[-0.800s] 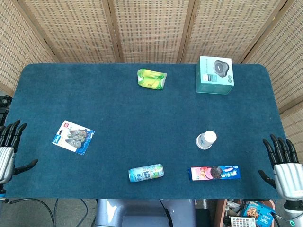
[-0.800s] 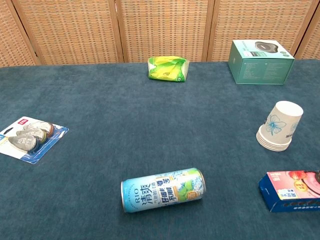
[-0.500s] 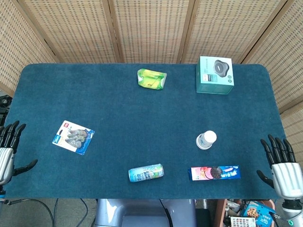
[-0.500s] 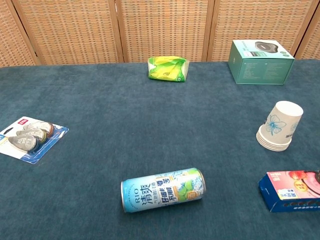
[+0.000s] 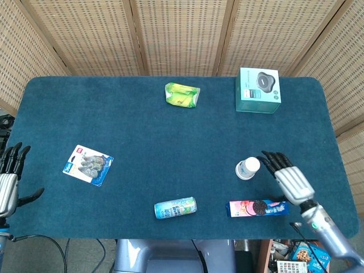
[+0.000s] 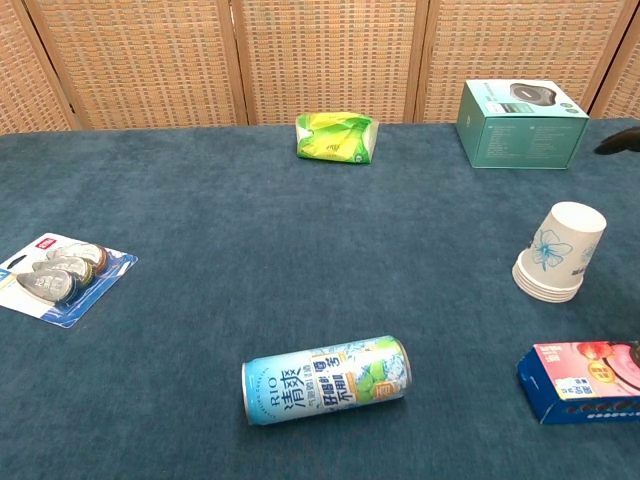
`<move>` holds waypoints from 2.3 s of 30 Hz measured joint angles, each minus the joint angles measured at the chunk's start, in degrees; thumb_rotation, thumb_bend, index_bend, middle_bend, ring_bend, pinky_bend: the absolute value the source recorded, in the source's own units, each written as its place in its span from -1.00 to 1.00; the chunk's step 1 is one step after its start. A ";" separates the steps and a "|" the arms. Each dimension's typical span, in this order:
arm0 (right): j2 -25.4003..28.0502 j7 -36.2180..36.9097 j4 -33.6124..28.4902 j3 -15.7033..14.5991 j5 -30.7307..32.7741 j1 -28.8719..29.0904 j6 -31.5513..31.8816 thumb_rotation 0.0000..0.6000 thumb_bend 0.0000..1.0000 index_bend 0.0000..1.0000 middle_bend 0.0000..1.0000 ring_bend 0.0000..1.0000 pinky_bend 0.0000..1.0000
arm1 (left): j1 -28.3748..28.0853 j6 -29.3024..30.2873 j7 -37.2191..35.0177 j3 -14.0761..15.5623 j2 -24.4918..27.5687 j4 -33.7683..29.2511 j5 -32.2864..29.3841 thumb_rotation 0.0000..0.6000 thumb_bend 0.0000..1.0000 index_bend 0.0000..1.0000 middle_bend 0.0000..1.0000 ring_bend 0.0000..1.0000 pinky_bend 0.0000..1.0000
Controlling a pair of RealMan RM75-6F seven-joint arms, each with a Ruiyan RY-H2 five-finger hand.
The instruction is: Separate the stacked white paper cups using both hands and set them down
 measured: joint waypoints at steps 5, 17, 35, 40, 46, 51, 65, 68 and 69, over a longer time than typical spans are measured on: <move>-2.72 -5.00 0.86 3.16 9.76 7.77 -9.12 1.00 -0.99 -0.76 -0.70 -0.93 -0.77 | -0.41 -1.39 1.06 -0.77 -0.70 0.77 -1.97 1.00 -0.66 -1.00 -1.00 -1.00 -1.00; -7.08 -12.22 5.61 4.67 18.92 12.62 -14.79 1.00 -0.75 -0.42 -0.36 -0.58 -0.33 | -0.50 -2.49 1.11 -1.40 -0.83 1.30 -3.31 1.00 -0.65 -1.00 -1.00 -1.00 -1.00; -9.28 -14.38 9.42 3.22 21.65 14.71 -17.20 1.00 -0.53 -0.25 -0.17 -0.34 -0.06 | -0.58 -3.37 1.17 -1.87 -0.77 1.57 -4.12 1.00 -0.65 -1.00 -1.00 -1.00 -1.00; -9.83 -13.29 10.39 3.00 20.82 14.95 -17.36 1.00 -0.37 -0.03 0.04 -0.13 0.15 | -0.63 -3.73 0.95 -1.87 -0.69 1.47 -4.20 1.00 -0.65 -1.00 -1.00 -1.00 -1.00; -10.56 -9.04 11.37 3.34 18.30 14.63 -16.40 1.00 -0.24 0.15 0.20 0.01 0.27 | -0.69 -3.94 0.95 -1.97 -0.73 1.64 -4.36 1.00 -0.65 -1.00 -1.00 -1.00 -1.00; -10.45 -4.98 11.18 3.97 17.42 14.08 -15.69 1.00 -0.20 0.16 0.21 0.02 0.27 | -0.94 -4.27 1.34 -2.04 -0.86 1.80 -4.36 1.00 -0.65 -1.00 -1.00 -1.00 -1.00; -6.06 17.73 0.42 13.14 24.47 15.40 -21.88 1.00 -0.15 0.17 0.21 0.03 0.27 | -12.29 -8.22 -2.95 -6.88 -3.29 10.99 7.49 1.00 -0.65 -1.00 -1.00 -1.00 -1.00; -6.21 20.20 -0.55 15.00 27.78 16.60 -23.61 1.00 -0.14 0.17 0.21 0.03 0.27 | -15.61 -8.60 -4.92 -8.26 -5.12 14.25 10.66 1.00 -0.65 -1.00 -1.00 -1.00 -1.00; -6.37 20.70 -0.70 15.50 28.81 16.99 -23.99 1.00 -0.14 0.17 0.21 0.03 0.27 | -16.67 -8.88 -5.39 -8.60 -5.71 15.27 11.27 1.00 -0.65 -1.00 -1.00 -1.00 -1.00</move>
